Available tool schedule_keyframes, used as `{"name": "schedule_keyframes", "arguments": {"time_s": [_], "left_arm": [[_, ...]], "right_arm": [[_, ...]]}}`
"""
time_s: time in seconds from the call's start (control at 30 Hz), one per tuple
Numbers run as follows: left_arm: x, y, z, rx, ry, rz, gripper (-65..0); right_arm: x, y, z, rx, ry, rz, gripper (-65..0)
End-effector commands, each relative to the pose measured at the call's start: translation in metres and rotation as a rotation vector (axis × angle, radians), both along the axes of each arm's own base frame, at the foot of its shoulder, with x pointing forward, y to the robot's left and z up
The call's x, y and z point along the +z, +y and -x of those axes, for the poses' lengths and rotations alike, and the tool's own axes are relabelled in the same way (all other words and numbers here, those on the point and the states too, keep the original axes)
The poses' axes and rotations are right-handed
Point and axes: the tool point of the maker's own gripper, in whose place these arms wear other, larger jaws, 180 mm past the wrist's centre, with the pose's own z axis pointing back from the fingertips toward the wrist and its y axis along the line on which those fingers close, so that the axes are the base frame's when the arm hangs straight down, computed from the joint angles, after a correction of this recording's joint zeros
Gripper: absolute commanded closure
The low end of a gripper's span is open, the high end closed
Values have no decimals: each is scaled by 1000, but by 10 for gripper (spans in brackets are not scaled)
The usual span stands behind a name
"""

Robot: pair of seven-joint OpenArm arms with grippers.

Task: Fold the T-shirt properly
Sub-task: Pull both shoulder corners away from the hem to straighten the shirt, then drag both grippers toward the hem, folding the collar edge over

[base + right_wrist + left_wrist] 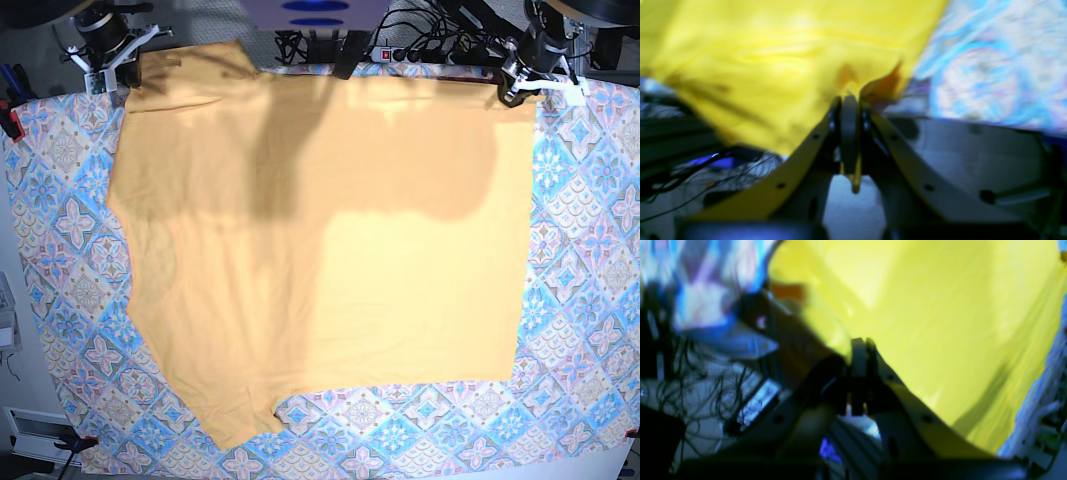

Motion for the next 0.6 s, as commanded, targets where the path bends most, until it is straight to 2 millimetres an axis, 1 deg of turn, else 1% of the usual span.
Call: {"name": "schedule_keyframes", "arguments": {"time_s": [0.0,0.07,0.1,0.17,0.2,0.3,0.5,0.57], "left_arm": [[10,3,-10,-4,-40,-14,0],[16,5,-25,-3,-75,-20,0],[19,10,-29,9,-89,-26,0],[23,14,-34,16,-104,-33,0],[26,13,-42,13,-124,-34,0],[32,13,-56,11,-159,-37,0],[45,12,-91,10,-242,-36,0],[51,11,-103,10,-272,-36,0]], "right_arm": [[11,-1,-15,10,-58,2,0],[14,-2,-27,9,-84,4,0],[15,-3,-32,12,-97,6,0],[18,-3,-41,28,-115,13,0],[20,-4,-46,32,-125,14,0],[26,-4,-62,34,-167,16,0],[38,-5,-96,30,-250,16,0],[38,-6,-105,27,-245,22,0]]}}
